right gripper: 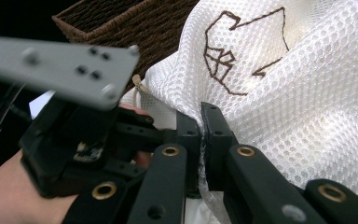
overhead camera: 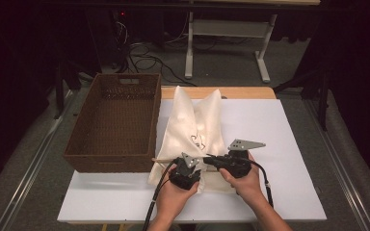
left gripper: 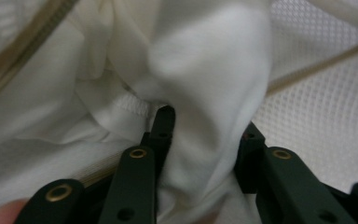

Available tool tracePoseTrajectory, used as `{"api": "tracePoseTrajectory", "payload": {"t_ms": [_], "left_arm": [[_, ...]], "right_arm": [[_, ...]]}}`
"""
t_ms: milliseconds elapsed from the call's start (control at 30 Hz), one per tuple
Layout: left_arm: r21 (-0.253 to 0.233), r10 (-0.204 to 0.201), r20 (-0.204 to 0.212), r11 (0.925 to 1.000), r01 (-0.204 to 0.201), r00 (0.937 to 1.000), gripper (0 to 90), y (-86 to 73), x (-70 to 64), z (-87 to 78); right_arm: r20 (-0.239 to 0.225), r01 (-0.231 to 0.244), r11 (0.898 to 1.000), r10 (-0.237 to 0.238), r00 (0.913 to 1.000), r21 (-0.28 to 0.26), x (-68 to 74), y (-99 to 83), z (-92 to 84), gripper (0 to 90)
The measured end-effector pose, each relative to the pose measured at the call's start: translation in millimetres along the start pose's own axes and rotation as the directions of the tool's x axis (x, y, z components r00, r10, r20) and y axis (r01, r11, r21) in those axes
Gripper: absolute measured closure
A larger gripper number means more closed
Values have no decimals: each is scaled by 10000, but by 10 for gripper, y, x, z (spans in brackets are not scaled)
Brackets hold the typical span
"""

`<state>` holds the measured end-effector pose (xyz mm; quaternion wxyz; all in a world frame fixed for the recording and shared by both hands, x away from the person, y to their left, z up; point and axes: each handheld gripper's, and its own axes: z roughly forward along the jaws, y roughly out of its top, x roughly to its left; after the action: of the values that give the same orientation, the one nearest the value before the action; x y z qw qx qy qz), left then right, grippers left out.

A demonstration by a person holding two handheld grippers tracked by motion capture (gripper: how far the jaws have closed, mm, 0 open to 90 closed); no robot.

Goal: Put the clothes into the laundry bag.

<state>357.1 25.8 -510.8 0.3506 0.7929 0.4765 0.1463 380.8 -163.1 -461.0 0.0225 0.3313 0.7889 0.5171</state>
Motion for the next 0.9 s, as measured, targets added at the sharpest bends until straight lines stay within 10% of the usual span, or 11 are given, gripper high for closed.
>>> {"api": "tracePoseTrajectory", "payload": {"t_ms": [300,467,767,900], "left_arm": [[-1183,994,209,9883,-963,9948,732,-73,57,85],[-1144,-267,548,9929,328,9981,758,-7,152,121],[-2370,-407,-1117,9714,132,9929,800,72,94,179],[-2409,-1046,-1821,9688,588,9777,801,96,138,222]], "right_arm": [[4,-13,10000,13,10000,22,34,0,20,886],[59,-9,10000,9,10000,78,55,-15,39,887],[76,-226,9997,226,9997,45,31,-38,38,887],[-117,-243,9996,244,9996,106,42,-35,45,888]]}}
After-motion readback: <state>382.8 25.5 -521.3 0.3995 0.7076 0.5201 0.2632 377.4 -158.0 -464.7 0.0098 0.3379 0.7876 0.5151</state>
